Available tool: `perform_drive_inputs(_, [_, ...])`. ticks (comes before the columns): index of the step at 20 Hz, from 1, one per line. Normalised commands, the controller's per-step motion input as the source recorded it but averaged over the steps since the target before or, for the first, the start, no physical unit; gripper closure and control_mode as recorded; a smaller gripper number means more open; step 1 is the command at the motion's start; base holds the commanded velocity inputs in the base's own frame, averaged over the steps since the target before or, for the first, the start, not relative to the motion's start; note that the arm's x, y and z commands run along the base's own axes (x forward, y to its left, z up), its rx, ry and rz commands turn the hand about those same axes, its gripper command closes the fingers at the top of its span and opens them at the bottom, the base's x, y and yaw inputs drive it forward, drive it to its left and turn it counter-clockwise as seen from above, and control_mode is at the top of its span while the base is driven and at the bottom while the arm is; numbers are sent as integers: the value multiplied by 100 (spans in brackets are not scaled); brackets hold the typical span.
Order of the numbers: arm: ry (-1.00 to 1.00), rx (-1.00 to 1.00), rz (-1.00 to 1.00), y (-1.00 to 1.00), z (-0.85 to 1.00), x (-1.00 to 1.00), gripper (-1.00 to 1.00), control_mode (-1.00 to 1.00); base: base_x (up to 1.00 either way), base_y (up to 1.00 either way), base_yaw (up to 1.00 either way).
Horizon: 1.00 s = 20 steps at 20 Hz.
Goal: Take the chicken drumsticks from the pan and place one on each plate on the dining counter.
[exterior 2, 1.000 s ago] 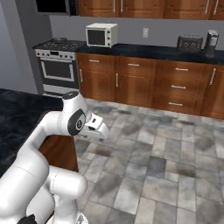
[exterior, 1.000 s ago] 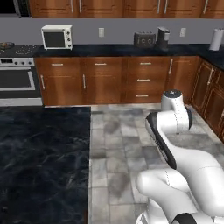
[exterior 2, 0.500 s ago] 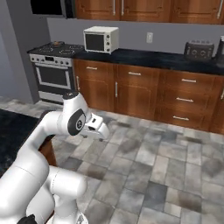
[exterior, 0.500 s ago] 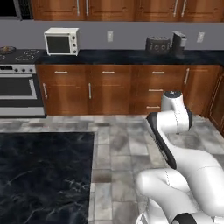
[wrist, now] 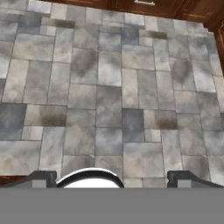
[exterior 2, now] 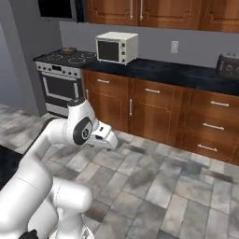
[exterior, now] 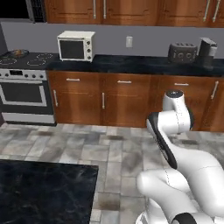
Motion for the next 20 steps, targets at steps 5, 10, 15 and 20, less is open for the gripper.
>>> perform_drive_inputs(5, [0,0,0,0,0,0,-100,100,81,-24,39])
perform_drive_inputs(10, [0,0,0,0,0,0,-100,100,77,-21,47])
perform_drive_inputs(15, [0,0,0,0,0,0,-100,100,74,-20,51])
perform_drive_inputs(20, [0,0,0,0,0,0,-100,100,75,-20,51])
